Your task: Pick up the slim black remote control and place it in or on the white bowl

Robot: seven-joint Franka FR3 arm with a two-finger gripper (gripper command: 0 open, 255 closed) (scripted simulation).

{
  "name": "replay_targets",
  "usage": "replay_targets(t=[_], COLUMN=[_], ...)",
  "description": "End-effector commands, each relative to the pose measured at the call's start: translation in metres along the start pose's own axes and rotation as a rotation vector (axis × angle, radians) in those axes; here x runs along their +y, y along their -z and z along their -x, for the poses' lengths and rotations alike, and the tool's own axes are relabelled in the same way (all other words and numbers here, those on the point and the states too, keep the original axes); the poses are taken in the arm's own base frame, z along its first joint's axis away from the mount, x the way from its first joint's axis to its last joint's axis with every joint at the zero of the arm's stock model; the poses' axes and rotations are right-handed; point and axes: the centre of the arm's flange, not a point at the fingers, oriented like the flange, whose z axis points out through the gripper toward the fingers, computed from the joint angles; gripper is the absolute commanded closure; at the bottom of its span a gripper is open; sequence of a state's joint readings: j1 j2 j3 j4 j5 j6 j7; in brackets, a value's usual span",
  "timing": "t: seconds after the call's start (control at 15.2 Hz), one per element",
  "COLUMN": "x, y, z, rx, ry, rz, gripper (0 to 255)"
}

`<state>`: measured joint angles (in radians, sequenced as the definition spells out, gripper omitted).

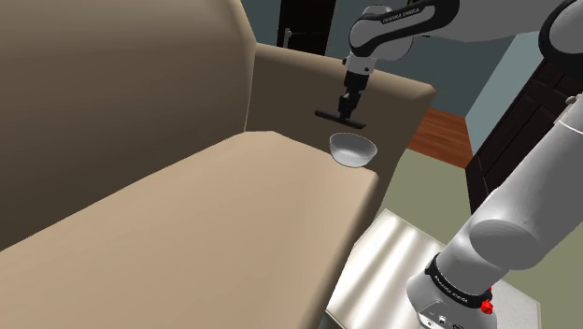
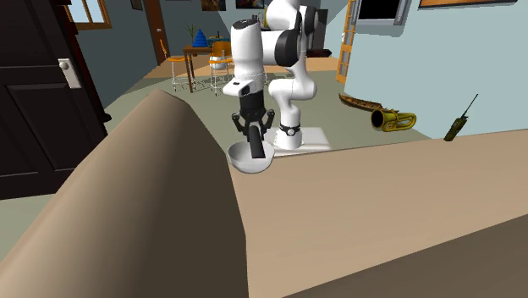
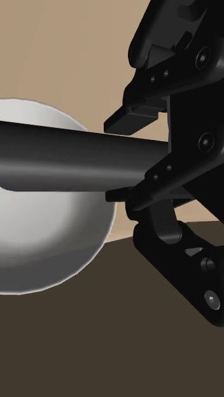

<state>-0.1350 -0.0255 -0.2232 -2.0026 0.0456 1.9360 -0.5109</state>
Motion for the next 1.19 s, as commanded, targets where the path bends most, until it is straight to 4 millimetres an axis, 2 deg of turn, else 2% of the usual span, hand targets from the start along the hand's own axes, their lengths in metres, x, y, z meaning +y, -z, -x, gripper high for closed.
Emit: replay_targets(t=[0.0, 0.26, 0.99, 1.12], x=[0.006, 0.016, 0.02, 0.02], y=[-0.003, -0.005, -0.065, -0.065], z=[0.026, 0.079, 0.079, 0.079], rx=[0.0, 0.0, 0.0, 0.0], ry=[0.001, 0.001, 0.001, 0.001], rz=[0.0, 0.0, 0.0, 0.0], gripper=[255, 255, 255, 255])
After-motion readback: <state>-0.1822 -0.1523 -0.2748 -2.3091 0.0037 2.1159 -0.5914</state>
